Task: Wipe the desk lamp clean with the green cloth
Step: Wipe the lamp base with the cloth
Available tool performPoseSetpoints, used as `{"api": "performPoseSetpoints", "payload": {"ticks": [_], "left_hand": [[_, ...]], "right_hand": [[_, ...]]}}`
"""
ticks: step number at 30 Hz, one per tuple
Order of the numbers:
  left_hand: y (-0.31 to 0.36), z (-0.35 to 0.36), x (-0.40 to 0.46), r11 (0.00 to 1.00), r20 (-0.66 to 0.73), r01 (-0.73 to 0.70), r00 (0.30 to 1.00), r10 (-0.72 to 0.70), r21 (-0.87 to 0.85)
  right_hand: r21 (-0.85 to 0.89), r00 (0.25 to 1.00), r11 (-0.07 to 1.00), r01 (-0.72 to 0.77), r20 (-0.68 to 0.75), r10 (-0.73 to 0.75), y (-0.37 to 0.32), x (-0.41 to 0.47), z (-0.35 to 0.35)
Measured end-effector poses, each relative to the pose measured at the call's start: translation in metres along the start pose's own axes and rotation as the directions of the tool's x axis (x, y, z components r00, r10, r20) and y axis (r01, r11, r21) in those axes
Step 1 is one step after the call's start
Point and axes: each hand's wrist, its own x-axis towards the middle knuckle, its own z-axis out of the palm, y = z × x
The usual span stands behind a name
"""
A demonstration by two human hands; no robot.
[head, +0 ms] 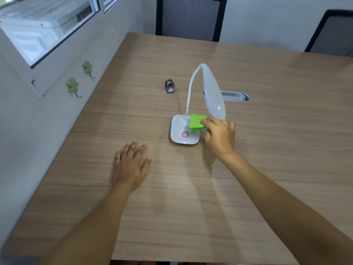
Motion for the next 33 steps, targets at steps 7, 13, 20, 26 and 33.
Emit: {"api": "performPoseSetpoints", "payload": {"ticks": [7, 13, 20, 26, 33], "left_hand": [[0.001, -0.001, 0.0, 1.0, -0.024, -0.007, 1.0, 0.007, -0.007], [0.001, 0.0, 0.001, 1.0, -0.025, -0.006, 1.0, 0.006, 0.009], [0.0, 0.0, 0.0, 1.0, -0.02, -0.006, 1.0, 0.006, 0.002], [0.0, -0.001, 0.001, 1.0, -0.012, -0.003, 1.0, 0.003, -0.007], [0.0, 0.0, 0.001, 1.0, -0.021, 0.001, 1.0, -0.001, -0.021]], "right_hand": [[0.003, 0.984, 1.0, -0.024, 0.174, 0.023, 0.001, 0.012, 0.031], [-0.11, 0.988, 0.993, -0.046, 0.14, 0.062, 0.037, -0.003, 0.018], [-0.017, 0.996, 1.0, 0.006, 0.084, -0.004, 0.002, 0.003, 0.021], [-0.078, 0.971, 0.99, -0.118, 0.2, 0.132, 0.024, -0.007, 0.018], [-0.028, 0.951, 0.97, -0.24, 0.195, 0.241, 0.001, 0.036, 0.022]]}}
